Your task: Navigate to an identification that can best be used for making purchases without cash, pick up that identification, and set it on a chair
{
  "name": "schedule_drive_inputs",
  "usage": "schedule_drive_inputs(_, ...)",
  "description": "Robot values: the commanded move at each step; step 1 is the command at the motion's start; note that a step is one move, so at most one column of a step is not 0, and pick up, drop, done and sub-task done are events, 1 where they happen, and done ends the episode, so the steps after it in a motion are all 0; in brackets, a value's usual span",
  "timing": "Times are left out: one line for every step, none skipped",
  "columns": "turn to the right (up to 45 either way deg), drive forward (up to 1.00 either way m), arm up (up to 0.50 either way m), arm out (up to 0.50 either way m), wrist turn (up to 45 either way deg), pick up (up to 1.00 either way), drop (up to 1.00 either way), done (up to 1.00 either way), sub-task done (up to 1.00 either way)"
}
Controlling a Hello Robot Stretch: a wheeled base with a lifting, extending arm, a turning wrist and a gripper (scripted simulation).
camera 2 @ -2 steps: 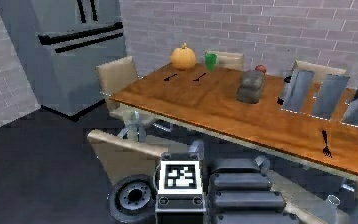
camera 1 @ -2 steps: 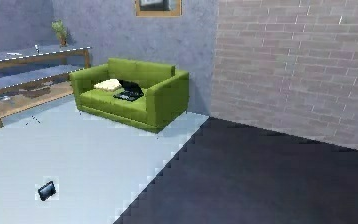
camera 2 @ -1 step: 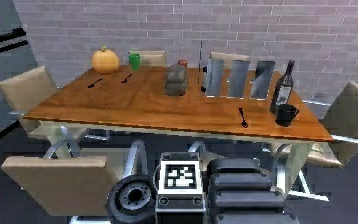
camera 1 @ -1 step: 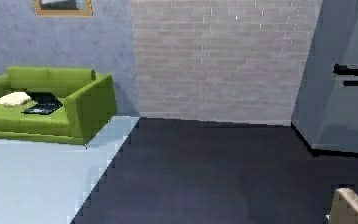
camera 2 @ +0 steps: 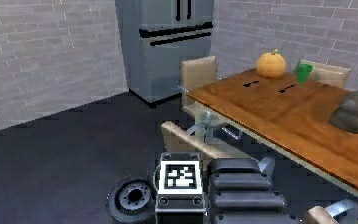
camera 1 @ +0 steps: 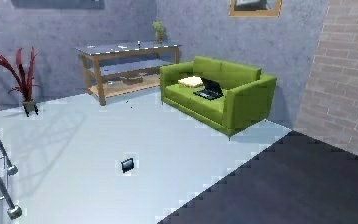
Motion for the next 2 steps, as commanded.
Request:
schedule_drive_inputs(-18.0, 0.0, 0.0, 0.0, 0.0, 0.0, 0.0, 0.0, 0.0)
schedule_drive_inputs(45.0, 0.0, 0.0, 0.0, 0.0, 0.0, 0.0, 0.0, 0.0)
